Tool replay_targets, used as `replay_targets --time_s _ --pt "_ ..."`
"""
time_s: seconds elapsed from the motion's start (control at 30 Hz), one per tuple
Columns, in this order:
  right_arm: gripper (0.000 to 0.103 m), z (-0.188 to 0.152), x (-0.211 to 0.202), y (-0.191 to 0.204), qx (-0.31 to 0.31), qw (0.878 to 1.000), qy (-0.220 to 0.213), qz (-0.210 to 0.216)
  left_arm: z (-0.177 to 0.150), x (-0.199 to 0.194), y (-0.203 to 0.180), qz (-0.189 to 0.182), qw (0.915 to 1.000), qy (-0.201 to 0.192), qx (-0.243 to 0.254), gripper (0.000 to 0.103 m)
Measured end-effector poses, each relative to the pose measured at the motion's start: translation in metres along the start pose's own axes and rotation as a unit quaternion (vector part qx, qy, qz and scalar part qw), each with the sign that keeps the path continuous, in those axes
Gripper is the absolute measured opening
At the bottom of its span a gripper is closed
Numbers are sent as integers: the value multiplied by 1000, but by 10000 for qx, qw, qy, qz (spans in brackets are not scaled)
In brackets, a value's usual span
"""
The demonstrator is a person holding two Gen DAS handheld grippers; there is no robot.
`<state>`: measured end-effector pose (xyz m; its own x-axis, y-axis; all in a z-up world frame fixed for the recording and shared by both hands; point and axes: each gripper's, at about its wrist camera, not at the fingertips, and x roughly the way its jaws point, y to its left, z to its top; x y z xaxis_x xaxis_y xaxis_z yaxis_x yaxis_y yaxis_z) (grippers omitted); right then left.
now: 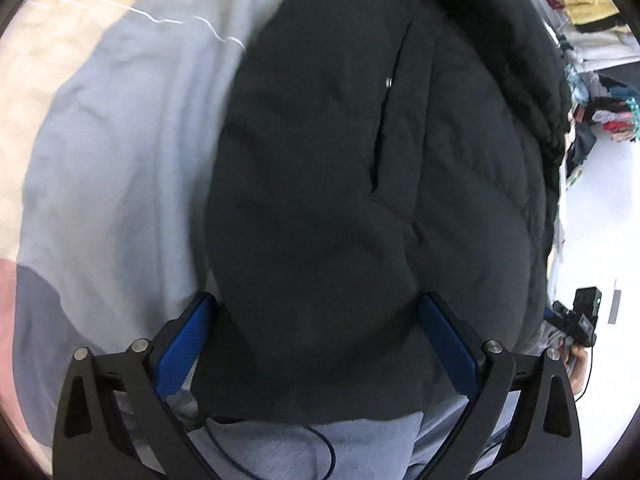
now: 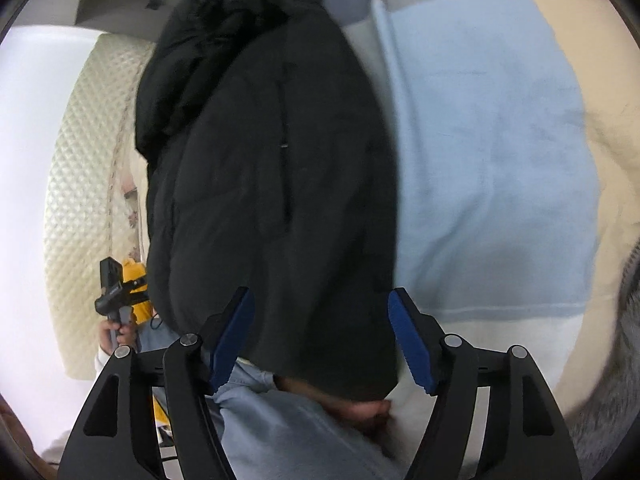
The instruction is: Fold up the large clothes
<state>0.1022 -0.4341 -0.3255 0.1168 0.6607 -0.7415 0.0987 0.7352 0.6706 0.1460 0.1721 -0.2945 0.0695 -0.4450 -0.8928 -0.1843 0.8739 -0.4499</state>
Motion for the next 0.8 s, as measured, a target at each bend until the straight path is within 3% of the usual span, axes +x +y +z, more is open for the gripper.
replay_targets --time_s 0.17,0.3,0.4,0.53,0.6,0.73,0.8 --pt "73 6 21 -4 -55 9988 402 257 1 2 3 -196 9998 -8 -63 94" --pt "78 8 23 13 -537 9968 566 198 -3 -11 5 -714 9971 -263 2 71" --pt "78 6 18 25 -758 9951 632 111 -11 -27 6 -1241 9906 -561 137 61" --pt "78 0 6 32 -909 9940 608 44 -21 -40 4 -1684 9817 -810 363 54" --pt "78 -3 0 34 -915 9940 559 237 -23 -45 2 -1847 9781 -877 401 54" --pt "78 -6 0 47 -1167 9916 500 263 -21 -41 9 -1791 9797 -861 266 54" --pt "78 -3 9 44 -1086 9923 575 181 -19 -33 6 -1552 9845 -801 137 54"
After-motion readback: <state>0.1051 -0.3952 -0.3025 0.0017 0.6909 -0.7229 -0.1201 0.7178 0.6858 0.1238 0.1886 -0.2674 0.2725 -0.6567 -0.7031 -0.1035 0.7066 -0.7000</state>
